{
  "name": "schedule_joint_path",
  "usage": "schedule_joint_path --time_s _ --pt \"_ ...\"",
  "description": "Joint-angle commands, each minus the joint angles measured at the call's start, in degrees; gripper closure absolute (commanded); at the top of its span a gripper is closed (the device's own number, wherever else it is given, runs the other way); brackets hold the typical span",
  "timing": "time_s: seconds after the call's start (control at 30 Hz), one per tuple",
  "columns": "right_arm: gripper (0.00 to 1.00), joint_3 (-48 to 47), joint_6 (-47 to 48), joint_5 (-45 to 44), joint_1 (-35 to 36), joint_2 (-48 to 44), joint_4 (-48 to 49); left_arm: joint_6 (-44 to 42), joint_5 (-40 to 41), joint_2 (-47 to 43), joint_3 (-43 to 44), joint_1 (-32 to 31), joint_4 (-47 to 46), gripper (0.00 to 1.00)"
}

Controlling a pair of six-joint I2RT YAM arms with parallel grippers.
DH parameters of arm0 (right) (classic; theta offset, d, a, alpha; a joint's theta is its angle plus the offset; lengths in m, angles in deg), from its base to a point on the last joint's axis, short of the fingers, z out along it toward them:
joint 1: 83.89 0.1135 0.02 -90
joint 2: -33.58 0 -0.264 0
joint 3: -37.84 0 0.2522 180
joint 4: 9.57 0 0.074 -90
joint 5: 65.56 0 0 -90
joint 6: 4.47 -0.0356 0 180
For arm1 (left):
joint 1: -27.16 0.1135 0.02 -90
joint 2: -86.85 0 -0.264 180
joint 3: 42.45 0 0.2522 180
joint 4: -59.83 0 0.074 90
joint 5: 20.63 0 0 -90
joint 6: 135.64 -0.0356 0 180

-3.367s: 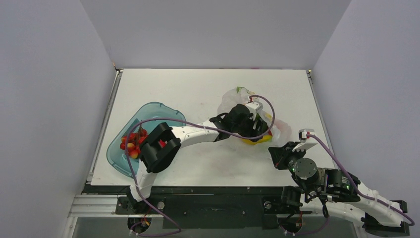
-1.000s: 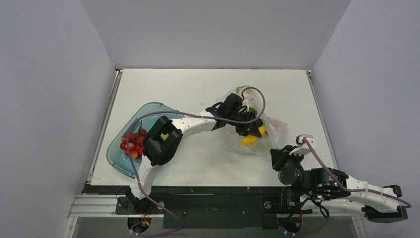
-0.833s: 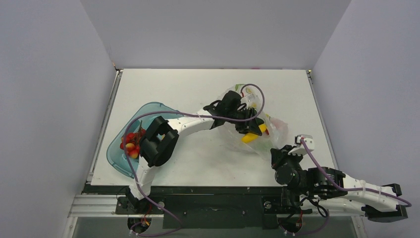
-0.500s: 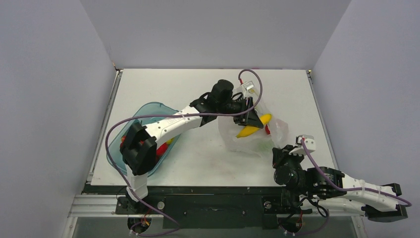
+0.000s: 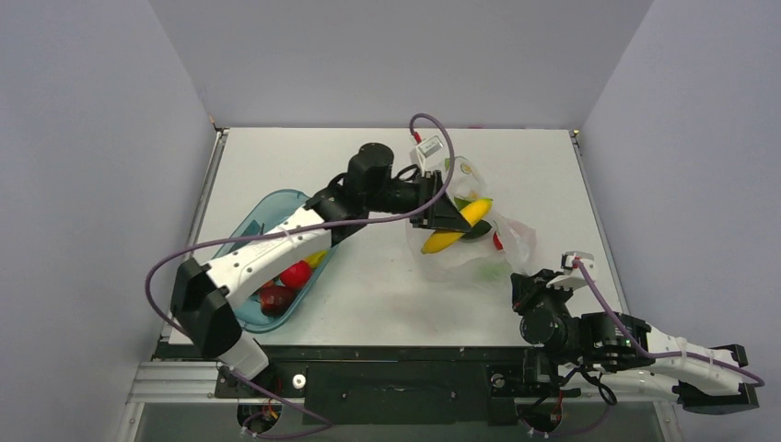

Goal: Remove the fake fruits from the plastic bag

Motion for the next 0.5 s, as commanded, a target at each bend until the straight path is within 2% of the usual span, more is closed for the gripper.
schedule_joint_path --time_s 0.0,0.13,0.2,0.3,0.4,0.47 --pt "1.0 -1.75 -0.44 -1.09 0.35 -1.53 -0.07 -5.95 9.92 -12.41 -1.13 3.91 10.78 0.93" --pt "1.0 -1.65 -0.61 -1.09 0.33 -1.53 -0.01 -12.81 21.93 -20.64 -3.0 11.85 27.03 0.92" --pt "1.0 -1.5 -0.73 -1.26 0.45 -1.44 -0.06 -14.57 26.5 -24.04 -4.87 17.27 32.03 0.92" --pt "1.0 -1.57 -0.6 -1.33 0.44 -1.32 0.01 -16.59 30.89 -29.0 -8.44 24.95 34.1 0.95" --pt "1.0 -1.48 -0.62 -1.39 0.45 -1.33 -0.08 -17.33 38.1 -31.04 -12.07 28.09 34.18 0.95" --pt "1.0 -1.22 -0.91 -1.46 0.47 -1.59 -0.09 -14.27 44.05 -31.35 -14.17 29.35 33.69 0.95"
